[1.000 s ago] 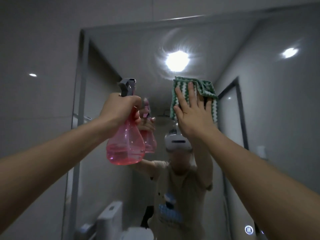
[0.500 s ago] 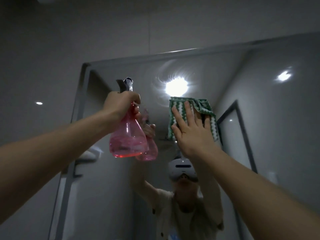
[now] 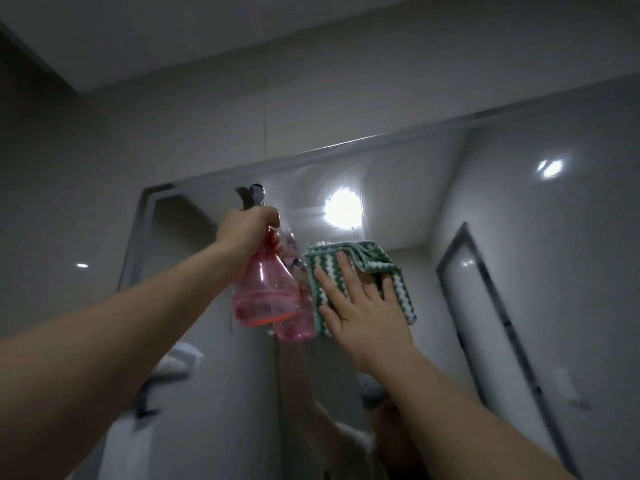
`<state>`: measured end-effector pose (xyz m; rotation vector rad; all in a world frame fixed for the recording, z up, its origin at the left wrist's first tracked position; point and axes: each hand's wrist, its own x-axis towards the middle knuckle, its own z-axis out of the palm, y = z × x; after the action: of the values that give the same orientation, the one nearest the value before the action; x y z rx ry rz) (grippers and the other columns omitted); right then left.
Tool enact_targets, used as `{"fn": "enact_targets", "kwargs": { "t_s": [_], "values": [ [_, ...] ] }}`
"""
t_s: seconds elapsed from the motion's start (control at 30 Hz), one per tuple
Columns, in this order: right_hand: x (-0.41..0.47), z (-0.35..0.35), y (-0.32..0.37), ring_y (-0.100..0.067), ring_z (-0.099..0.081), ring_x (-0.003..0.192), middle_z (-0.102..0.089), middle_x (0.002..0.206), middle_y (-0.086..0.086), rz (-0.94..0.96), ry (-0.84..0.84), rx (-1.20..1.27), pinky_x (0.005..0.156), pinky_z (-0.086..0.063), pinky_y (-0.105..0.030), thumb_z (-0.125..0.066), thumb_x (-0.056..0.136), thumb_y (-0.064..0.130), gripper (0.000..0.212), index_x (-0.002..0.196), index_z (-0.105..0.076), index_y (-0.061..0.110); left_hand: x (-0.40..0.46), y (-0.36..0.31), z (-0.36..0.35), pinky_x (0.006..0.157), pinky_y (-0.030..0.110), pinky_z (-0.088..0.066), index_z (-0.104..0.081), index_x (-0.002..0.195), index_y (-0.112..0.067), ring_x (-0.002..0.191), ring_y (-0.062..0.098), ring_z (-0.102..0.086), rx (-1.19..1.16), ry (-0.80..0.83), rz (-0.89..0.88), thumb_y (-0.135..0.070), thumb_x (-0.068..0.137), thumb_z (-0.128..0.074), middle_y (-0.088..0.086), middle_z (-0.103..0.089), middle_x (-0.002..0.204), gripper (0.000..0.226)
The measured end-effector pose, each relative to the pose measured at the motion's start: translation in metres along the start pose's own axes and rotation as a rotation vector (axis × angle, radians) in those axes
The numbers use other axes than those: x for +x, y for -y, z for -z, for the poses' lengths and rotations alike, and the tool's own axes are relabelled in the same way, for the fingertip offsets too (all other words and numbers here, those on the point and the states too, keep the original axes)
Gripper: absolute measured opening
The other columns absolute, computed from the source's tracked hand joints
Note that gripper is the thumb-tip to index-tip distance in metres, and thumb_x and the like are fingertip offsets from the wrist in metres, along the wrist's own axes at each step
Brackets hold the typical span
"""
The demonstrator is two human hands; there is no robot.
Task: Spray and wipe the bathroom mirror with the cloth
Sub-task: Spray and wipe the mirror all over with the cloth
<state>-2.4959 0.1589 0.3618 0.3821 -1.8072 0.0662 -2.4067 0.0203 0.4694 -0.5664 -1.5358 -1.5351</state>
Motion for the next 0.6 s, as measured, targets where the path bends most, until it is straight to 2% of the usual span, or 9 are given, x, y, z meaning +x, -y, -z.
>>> {"fn": "enact_targets", "kwargs": {
  "t_s": [0.07,0.13,0.2,0.27,0.37,0.4,0.5,0.53,0.6],
  "values": [
    [0.0,0.001,-0.001,-0.025,-0.06,0.117,-0.04,0.148,-0.009,-0.025,-0.03,0.074,0.099,-0.035,-0.056,-0.021,0.089,0.045,0.06,0.143,-0.041,0.029,-0.003,0.003,-0.006,0.039,0.019,-0.041,-0.045,0.063,-0.003,0.03,0.014,-0.041,0.001,-0.023,-0.005,0.005,0.078,-0.051,0.001,-0.042,0.034,0.018],
    [-0.001,0.0,-0.001,-0.024,-0.067,0.103,-0.053,0.138,-0.007,-0.019,0.003,0.088,0.09,-0.045,-0.055,-0.031,0.086,0.043,0.055,0.134,-0.053,0.029,-0.006,0.006,-0.011,0.039,0.02,-0.04,-0.046,0.065,-0.002,0.03,0.014,-0.041,-0.019,-0.026,-0.001,0.005,0.077,-0.052,0.001,-0.042,0.034,0.015],
    [-0.006,-0.003,-0.007,-0.023,-0.066,0.105,-0.051,0.14,-0.006,-0.018,-0.004,0.109,0.094,-0.041,-0.053,-0.03,0.087,0.044,0.056,0.137,-0.049,0.03,-0.009,0.005,-0.016,0.039,0.02,-0.04,-0.047,0.067,-0.002,0.031,0.014,-0.042,-0.032,-0.001,-0.002,0.005,0.079,-0.052,0.001,-0.043,0.035,0.015],
    [-0.012,-0.003,-0.012,-0.025,-0.058,0.118,-0.035,0.151,-0.007,-0.03,-0.024,0.084,0.101,-0.025,-0.054,-0.022,0.089,0.047,0.06,0.147,-0.031,0.032,-0.013,0.001,-0.024,0.04,0.02,-0.04,-0.047,0.066,-0.003,0.031,0.014,-0.042,-0.043,0.033,0.001,0.003,0.08,-0.052,0.002,-0.044,0.036,0.016],
    [-0.02,0.001,-0.03,-0.023,-0.012,0.146,0.033,0.148,0.003,0.043,0.03,-0.005,0.106,0.014,-0.048,0.015,0.078,0.052,0.067,0.142,0.032,0.037,-0.02,-0.004,-0.041,0.039,0.02,-0.04,-0.046,0.064,-0.002,0.03,0.014,-0.042,-0.048,0.077,0.007,0.004,0.08,-0.05,0.002,-0.043,0.035,0.018],
    [-0.022,0.002,-0.038,-0.021,-0.01,0.147,0.036,0.147,0.004,0.03,0.038,-0.013,0.108,0.013,-0.047,0.016,0.077,0.052,0.066,0.14,0.034,0.038,-0.022,-0.005,-0.047,0.039,0.02,-0.04,-0.045,0.063,-0.002,0.029,0.015,-0.042,-0.05,0.086,0.008,0.004,0.08,-0.05,0.002,-0.043,0.035,0.019],
    [-0.029,0.015,-0.065,-0.02,-0.042,0.134,-0.004,0.158,-0.004,-0.077,0.066,0.009,0.109,-0.023,-0.053,-0.008,0.09,0.051,0.064,0.151,0.001,0.034,-0.025,-0.003,-0.064,0.042,0.021,-0.041,-0.045,0.062,-0.003,0.03,0.016,-0.043,-0.068,0.099,0.022,0.004,0.079,-0.051,0.003,-0.043,0.037,0.019],
    [-0.034,0.024,-0.078,-0.018,-0.036,0.138,0.006,0.158,-0.003,-0.104,0.089,-0.011,0.111,-0.022,-0.053,0.0,0.089,0.054,0.065,0.15,0.008,0.036,-0.025,-0.002,-0.069,0.043,0.022,-0.041,-0.046,0.062,-0.002,0.031,0.017,-0.043,-0.069,0.096,0.025,0.003,0.078,-0.052,0.003,-0.044,0.037,0.018],
    [-0.044,0.029,-0.108,-0.017,-0.003,0.147,0.043,0.142,0.004,-0.083,0.065,-0.036,0.116,0.0,-0.05,0.028,0.073,0.06,0.065,0.135,0.038,0.043,-0.027,0.001,-0.081,0.043,0.022,-0.041,-0.048,0.063,-0.002,0.031,0.017,-0.045,-0.072,0.094,0.029,0.002,0.078,-0.053,0.004,-0.046,0.038,0.016]
  ]
}}
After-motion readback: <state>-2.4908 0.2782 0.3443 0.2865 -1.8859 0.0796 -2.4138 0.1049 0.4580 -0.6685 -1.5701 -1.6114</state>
